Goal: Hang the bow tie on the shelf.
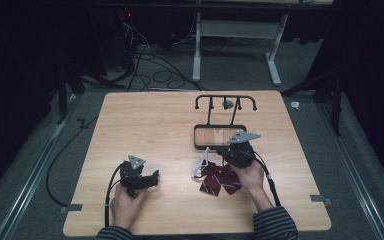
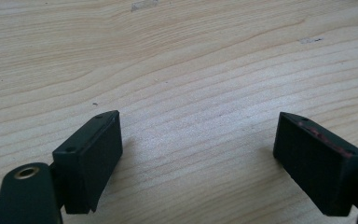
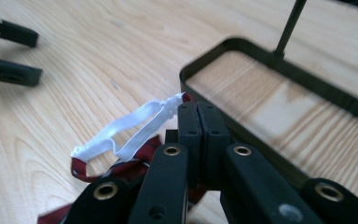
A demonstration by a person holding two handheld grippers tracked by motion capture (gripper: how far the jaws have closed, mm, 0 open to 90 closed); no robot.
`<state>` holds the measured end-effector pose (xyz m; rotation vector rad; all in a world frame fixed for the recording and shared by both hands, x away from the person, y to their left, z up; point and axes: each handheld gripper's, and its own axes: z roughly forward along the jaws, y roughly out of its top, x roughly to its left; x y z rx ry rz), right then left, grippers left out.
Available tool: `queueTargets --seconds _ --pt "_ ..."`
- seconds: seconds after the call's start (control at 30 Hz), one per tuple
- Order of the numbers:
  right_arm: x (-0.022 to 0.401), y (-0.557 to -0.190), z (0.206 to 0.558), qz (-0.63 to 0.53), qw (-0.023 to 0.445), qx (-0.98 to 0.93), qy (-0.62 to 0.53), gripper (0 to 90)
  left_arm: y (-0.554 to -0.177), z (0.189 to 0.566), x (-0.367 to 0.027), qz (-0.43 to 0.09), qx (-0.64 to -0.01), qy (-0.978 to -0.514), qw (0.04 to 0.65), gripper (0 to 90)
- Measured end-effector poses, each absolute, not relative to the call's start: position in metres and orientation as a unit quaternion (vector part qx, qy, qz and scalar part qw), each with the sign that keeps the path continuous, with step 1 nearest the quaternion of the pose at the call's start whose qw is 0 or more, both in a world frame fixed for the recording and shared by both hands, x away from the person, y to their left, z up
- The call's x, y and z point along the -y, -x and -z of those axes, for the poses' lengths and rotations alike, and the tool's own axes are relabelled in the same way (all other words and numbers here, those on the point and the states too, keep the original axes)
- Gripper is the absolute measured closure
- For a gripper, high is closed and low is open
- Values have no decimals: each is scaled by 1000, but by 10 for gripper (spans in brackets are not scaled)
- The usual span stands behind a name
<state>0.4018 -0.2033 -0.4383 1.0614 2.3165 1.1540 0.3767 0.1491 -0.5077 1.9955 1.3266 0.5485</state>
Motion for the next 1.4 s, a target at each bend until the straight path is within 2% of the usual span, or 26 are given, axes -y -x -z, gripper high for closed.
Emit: queueTargets --seconds 0.27,0.67,1.03,1.4 --pt "203 -393 411 -428 189 -809 -355 900 -377 508 -149 -210 -508 -765 335 159" --pt "212 -388 392 -436 207 -803 -350 900 -377 508 -149 -210 -508 -765 335 159" --pt "217 -391 388 -436 202 -803 -352 900 -377 508 -149 -210 -508 -765 335 159" --pt "226 -392 367 -455 201 -794 -349 900 -377 508 -149 -210 -508 -765 335 158"
